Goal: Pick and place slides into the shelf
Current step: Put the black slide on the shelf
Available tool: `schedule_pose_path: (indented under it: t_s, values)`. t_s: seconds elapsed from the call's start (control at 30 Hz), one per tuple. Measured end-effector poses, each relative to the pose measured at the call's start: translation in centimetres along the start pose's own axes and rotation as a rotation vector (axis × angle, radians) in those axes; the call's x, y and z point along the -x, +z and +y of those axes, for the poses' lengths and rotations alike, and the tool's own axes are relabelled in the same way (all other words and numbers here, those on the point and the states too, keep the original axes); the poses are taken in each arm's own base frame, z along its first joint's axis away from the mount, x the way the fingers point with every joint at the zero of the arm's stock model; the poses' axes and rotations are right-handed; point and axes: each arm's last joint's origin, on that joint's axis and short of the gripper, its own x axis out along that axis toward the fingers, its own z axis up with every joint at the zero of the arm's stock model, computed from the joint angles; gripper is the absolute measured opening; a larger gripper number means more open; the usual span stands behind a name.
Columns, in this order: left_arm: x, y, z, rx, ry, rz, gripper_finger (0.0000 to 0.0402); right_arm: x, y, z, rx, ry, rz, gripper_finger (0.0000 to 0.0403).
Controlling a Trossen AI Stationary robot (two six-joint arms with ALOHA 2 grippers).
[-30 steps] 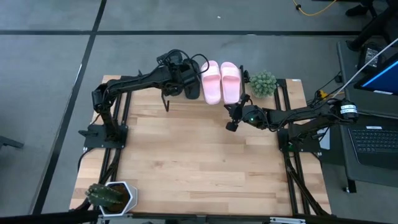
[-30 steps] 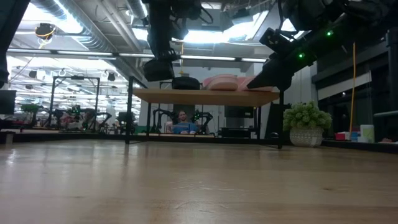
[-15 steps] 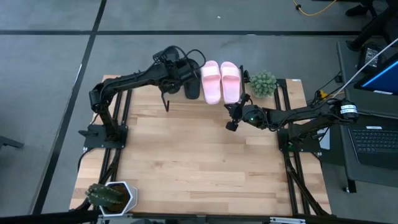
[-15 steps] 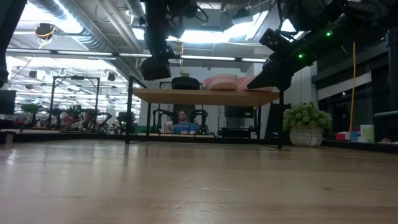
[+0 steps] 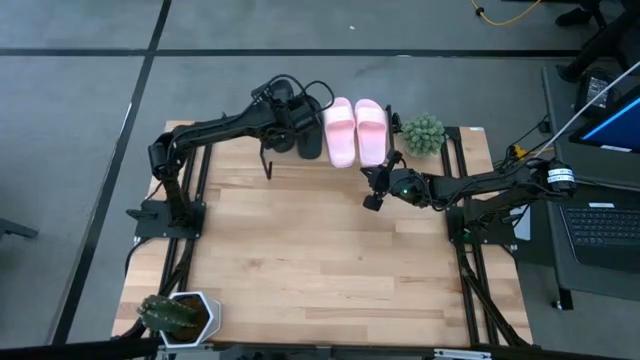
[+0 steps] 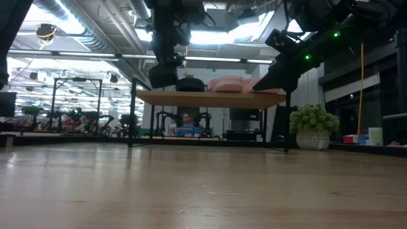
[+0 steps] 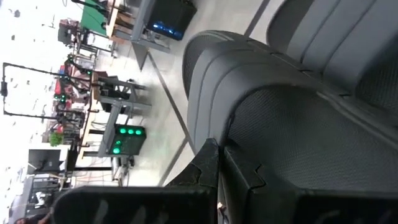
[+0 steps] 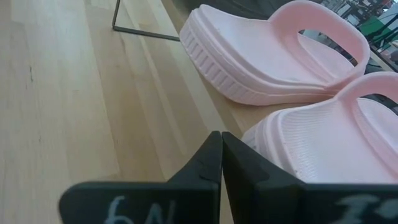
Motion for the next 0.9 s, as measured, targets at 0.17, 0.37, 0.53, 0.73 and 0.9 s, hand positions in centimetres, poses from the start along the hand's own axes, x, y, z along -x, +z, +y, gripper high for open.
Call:
schedule_pose_path:
  t_s: [0.17,0.37,0.53,0.73,0.9]
  values:
    - [-0.25,-0.06,0.00,-0.008,0.000,0.011,0.0000,0.00,-0.01,0.00,0.000,0.000,0.000,0.0014]
    - [0.00,-0.16,-0.25,-0.028,-0.012,0.013,0.0000,0.00,0.00,0.00,0.000,0.000,0.000,0.0014]
    - [0.23,-0.15,-0.39,-0.029,-0.014,0.007,0.0000,0.00,0.00,0.00,0.000,0.000,0.000,0.0014]
    - [0.26,-0.15,-0.55,-0.022,-0.060,0.007,0.0000,0.00,0.00,0.00,0.000,0.000,0.000,0.0014]
    - [0.09,-0.35,-0.91,-0.005,-0.078,0.015,0.0000,0.00,0.00,0.00,0.000,0.000,0.000,0.0014]
